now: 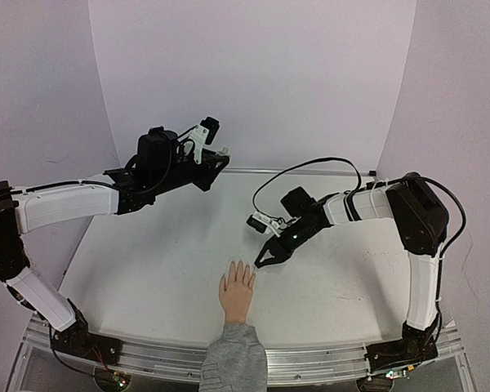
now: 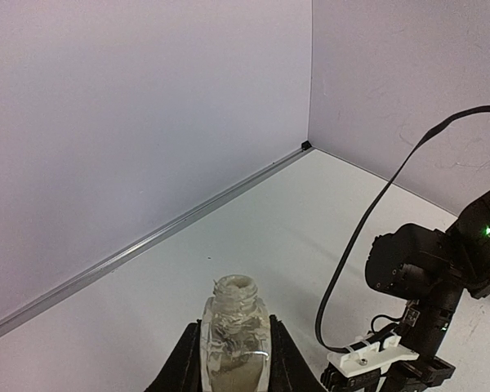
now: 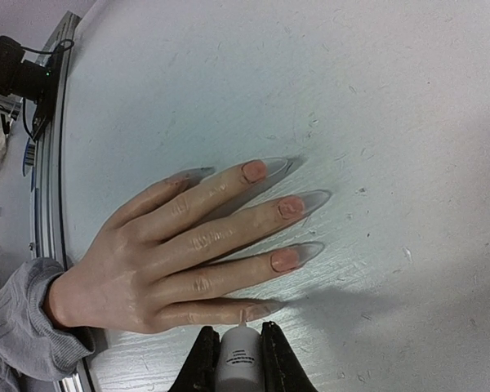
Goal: Paint the nails
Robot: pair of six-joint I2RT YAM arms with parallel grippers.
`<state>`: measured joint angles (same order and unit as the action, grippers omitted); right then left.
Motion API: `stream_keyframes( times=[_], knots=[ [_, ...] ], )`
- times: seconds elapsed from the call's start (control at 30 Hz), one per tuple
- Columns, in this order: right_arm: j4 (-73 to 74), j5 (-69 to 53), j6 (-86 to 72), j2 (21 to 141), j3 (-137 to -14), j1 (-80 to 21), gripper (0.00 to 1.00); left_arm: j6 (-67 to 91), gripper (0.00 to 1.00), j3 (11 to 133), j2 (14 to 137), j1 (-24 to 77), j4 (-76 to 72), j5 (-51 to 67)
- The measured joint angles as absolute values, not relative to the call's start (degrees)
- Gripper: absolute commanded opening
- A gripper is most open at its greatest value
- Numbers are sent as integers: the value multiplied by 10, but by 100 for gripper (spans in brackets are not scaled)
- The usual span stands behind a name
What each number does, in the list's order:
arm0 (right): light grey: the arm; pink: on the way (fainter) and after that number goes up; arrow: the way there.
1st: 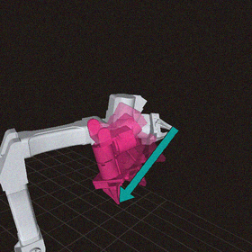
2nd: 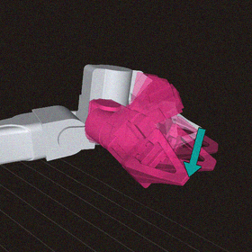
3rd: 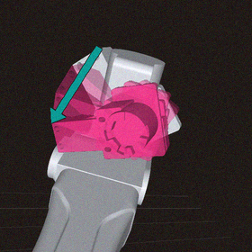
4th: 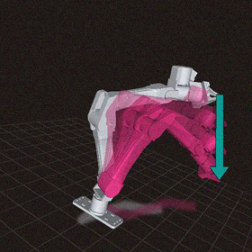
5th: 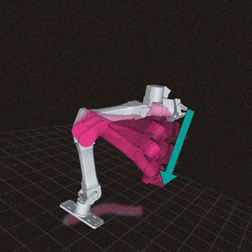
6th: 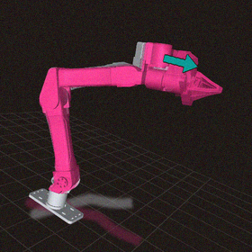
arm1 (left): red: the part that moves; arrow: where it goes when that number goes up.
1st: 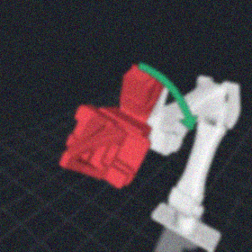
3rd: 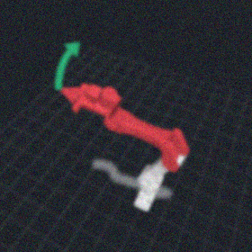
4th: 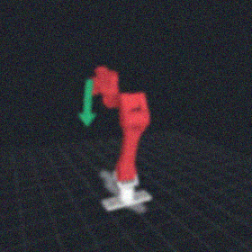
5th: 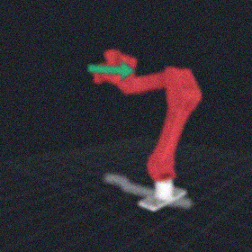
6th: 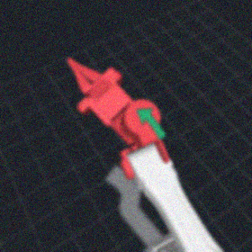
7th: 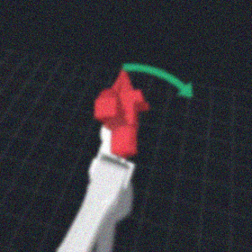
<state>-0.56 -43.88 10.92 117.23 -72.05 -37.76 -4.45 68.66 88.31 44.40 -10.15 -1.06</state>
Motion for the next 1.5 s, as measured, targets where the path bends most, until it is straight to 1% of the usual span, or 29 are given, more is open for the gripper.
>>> stream_keyframes(
  times=[1.5],
  knots=[
    [-1,-413,109,1186,-726,-380,0,-45,0,687,883,444,-102,-11]
  ],
)
